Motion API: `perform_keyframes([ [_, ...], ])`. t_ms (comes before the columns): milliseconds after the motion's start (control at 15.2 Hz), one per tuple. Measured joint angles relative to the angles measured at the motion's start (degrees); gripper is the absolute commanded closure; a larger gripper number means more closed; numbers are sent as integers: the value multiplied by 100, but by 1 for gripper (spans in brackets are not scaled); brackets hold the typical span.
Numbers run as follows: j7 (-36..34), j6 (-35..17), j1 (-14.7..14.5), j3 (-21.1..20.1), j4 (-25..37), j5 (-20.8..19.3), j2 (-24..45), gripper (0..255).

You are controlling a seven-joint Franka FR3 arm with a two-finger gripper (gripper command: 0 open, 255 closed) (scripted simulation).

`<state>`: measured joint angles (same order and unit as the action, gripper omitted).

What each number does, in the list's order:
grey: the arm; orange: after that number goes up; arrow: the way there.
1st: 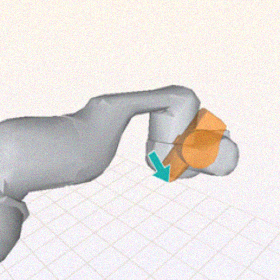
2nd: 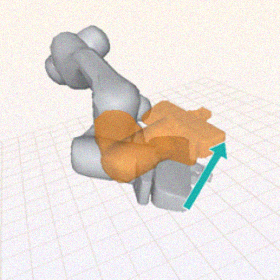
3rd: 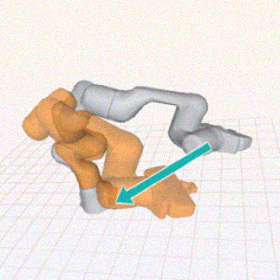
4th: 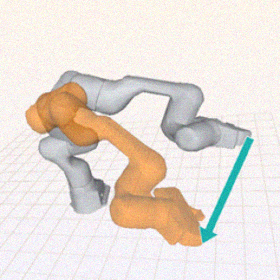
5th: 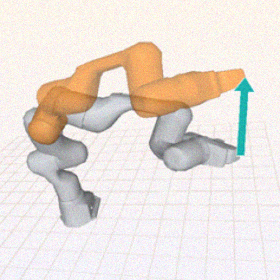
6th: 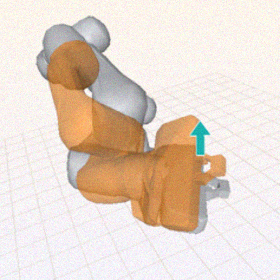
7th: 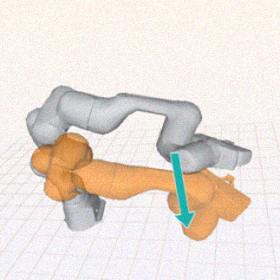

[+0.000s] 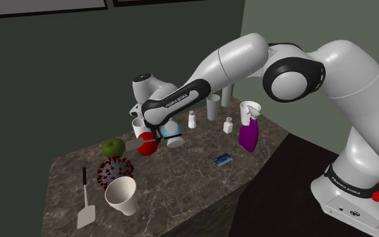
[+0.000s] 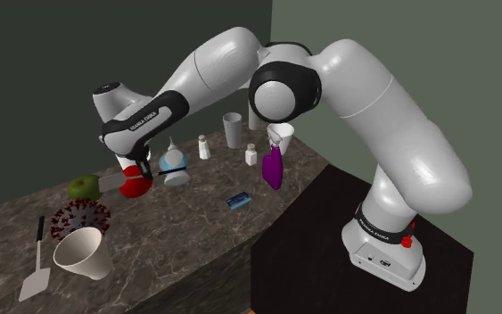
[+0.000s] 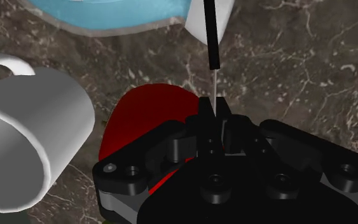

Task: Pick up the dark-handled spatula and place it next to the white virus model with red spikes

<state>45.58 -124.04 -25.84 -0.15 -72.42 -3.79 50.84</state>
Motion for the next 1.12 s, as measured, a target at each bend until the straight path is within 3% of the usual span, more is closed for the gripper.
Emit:
perform_keyframes([
  [66, 2, 154, -9, -5, 230, 4, 97, 255],
  [132, -27, 142, -36, -12, 100, -1, 63, 0],
  [330, -63, 326, -45, 3, -134, -13, 138, 0],
  [594, -8, 79, -4, -9, 31, -2, 358, 0],
  [1122, 18, 329, -5, -27, 45, 11, 53, 0],
])
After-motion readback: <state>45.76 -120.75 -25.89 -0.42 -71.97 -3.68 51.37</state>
